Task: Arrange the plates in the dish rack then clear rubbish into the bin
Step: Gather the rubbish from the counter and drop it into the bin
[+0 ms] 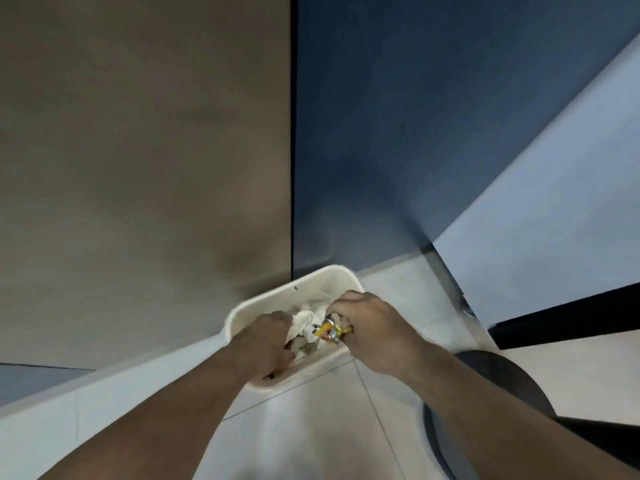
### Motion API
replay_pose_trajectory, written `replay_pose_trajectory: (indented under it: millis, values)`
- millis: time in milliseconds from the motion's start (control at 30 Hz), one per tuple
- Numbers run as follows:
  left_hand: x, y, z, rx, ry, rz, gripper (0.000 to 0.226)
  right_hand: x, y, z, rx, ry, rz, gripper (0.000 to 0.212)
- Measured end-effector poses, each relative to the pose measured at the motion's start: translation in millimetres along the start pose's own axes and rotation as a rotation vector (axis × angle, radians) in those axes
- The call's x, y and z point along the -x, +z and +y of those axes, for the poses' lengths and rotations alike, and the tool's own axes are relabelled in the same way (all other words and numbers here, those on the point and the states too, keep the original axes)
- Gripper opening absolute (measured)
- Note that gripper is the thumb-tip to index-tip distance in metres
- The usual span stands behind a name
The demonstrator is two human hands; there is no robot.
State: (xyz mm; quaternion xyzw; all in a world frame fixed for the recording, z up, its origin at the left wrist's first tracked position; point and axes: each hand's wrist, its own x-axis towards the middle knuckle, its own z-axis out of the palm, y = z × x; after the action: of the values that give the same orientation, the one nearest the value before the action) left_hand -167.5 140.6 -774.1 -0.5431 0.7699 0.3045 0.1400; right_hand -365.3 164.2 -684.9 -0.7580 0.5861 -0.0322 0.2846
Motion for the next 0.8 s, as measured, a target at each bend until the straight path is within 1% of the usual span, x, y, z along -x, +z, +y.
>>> replay_pose_trajectory:
  millis: [67,133,167,233,300,367,500,567,667,733,800]
  values:
    - [17.9,-11.3,-10.0,0.017,0.004,0.167,0.044,-28.3,18.2,-4.9,0.024,-0.056,-0.061,0.048]
    - [38.4,-20.0,-20.6,0.092,0.001,0.352,0.026,-53.7,38.4,-10.6,0.104,-0.110,-0.135,0.042]
    - [48.0,-23.3,-24.7,0.122,0.004,0.425,0.020,-64.9,49.1,-12.2,0.144,-0.127,-0.165,0.041]
    - [61.4,-27.1,-27.9,0.174,0.002,0.510,0.020,-83.0,69.7,-10.5,0.203,-0.146,-0.222,0.037]
    - [67.1,-25.5,-28.3,0.200,0.010,0.528,0.025,-96.2,89.4,-8.1,0.238,-0.153,-0.306,0.033]
    - [67.4,-18.3,-29.2,0.193,0.030,0.516,0.025,-105.6,106.2,-5.4,0.280,-0.149,-0.384,0.031]
    - [59.0,-9.2,-31.8,0.148,0.050,0.491,0.026,-111.3,122.9,4.0,0.299,-0.075,-0.466,0.040]
    - [55.8,-10.6,-32.1,0.134,0.051,0.481,0.028,-107.2,120.5,7.3,0.308,-0.065,-0.458,0.055]
    - [67.1,-23.7,-24.4,0.140,0.058,0.462,0.029,-92.7,97.4,5.1,0.218,-0.033,-0.387,0.078]
    - [81.5,-42.0,-14.6,0.133,0.065,0.444,0.028,-80.2,69.6,1.3,0.179,-0.025,-0.344,0.087]
    - [92.9,-55.4,-8.1,0.139,0.054,0.438,0.028,-69.8,51.1,-1.9,0.175,-0.024,-0.332,0.089]
